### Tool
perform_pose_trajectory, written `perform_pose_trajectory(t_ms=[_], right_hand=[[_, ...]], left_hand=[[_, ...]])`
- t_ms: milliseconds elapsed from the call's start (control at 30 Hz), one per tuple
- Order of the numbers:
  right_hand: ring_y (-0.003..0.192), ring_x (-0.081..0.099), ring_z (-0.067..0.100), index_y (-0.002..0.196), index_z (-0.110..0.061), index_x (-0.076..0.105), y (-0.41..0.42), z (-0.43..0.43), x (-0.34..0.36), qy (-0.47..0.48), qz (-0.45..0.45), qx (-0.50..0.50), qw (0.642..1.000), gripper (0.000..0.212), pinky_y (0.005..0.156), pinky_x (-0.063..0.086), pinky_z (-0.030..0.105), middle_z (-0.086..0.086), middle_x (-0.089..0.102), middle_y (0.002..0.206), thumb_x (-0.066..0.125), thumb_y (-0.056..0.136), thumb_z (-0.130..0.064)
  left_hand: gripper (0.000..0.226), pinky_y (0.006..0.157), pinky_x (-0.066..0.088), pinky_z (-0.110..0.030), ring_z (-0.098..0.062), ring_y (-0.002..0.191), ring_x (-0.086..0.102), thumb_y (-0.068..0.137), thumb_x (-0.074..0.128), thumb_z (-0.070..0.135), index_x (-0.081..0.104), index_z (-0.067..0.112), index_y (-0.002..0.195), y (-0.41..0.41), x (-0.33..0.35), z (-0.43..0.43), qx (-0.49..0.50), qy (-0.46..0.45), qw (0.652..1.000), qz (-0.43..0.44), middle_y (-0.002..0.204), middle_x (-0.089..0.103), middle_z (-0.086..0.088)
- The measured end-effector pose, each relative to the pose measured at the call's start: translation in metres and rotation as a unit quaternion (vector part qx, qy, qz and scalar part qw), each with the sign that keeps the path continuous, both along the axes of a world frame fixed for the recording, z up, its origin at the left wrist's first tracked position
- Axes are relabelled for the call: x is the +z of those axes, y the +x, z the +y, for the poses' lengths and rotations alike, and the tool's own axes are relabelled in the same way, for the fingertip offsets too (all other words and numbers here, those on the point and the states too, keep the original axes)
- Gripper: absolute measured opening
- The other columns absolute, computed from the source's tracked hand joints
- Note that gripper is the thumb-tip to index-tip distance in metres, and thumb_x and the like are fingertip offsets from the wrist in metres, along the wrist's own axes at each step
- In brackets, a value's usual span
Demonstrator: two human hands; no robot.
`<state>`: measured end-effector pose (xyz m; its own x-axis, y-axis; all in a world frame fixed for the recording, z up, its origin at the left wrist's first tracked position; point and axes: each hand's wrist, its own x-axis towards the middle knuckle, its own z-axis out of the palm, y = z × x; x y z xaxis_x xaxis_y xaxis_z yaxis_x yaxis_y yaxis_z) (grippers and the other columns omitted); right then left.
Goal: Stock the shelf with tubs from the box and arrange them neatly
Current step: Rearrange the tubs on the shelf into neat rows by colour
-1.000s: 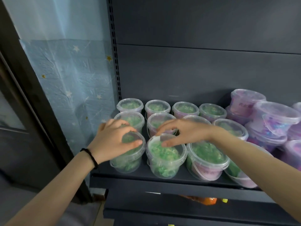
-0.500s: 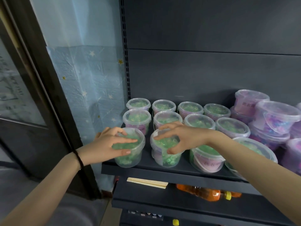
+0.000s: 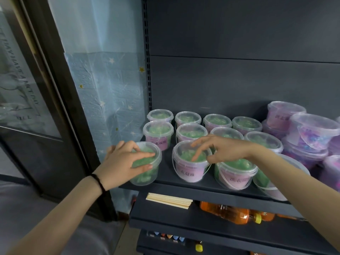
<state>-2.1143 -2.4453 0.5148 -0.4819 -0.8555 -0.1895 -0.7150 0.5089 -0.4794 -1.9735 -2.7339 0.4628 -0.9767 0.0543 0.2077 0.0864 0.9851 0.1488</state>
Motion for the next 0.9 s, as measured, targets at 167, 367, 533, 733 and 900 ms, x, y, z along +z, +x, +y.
perform_pose_trajectory(t_ms=[167,367,533,733,900], right_hand=[[0.128,0.033,0.004,0.128,-0.042,0.053,0.014,-0.013,-0.018,-0.005,0.094,-0.052,0.994,0.052,0.108,0.03,0.028,-0.018,0.045,0.134,0.068,0.08,-0.055],[0.131,0.036,0.004,0.132,-0.036,0.054,0.011,-0.008,-0.02,-0.022,0.069,-0.047,0.996,0.053,0.112,0.029,0.027,-0.014,0.044,0.14,0.072,0.082,-0.04],[0.139,0.028,0.001,0.133,-0.041,0.052,0.005,0.003,-0.021,-0.025,0.017,-0.037,0.999,0.052,0.117,0.023,0.029,-0.018,0.036,0.15,0.071,0.086,-0.03],[0.139,0.027,-0.001,0.132,-0.043,0.052,0.004,0.003,-0.024,-0.032,0.008,-0.038,0.999,0.052,0.117,0.023,0.028,-0.02,0.034,0.15,0.071,0.086,-0.029],[0.14,0.026,0.001,0.135,-0.043,0.05,0.006,0.004,-0.027,-0.031,0.014,-0.045,0.998,0.052,0.116,0.023,0.028,-0.019,0.032,0.152,0.069,0.087,-0.032]], left_hand=[[0.102,0.095,0.023,-0.037,-0.011,0.102,0.029,0.059,-0.02,0.087,0.034,0.053,0.139,-0.02,-0.005,0.033,0.05,-0.053,0.997,0.009,0.1,0.03,0.01],[0.083,0.1,0.027,-0.035,-0.009,0.118,0.041,0.066,0.014,0.082,0.047,0.037,0.128,-0.029,0.009,0.03,0.008,-0.017,1.0,0.008,0.119,0.049,0.016],[0.062,0.112,-0.013,-0.033,0.012,0.132,0.007,0.062,0.047,0.074,0.041,0.064,0.122,-0.01,0.005,-0.016,-0.093,0.016,0.994,-0.059,0.133,0.031,0.042],[0.056,0.113,0.007,-0.029,0.008,0.111,0.035,0.079,0.072,0.041,0.042,0.072,0.115,-0.017,-0.014,-0.019,-0.109,0.055,0.991,0.046,0.112,0.047,0.028],[0.064,0.088,0.033,-0.039,-0.006,0.089,0.037,0.071,0.04,0.08,0.065,0.042,0.116,-0.03,-0.024,0.02,-0.044,0.035,0.989,0.139,0.087,0.037,0.02]])
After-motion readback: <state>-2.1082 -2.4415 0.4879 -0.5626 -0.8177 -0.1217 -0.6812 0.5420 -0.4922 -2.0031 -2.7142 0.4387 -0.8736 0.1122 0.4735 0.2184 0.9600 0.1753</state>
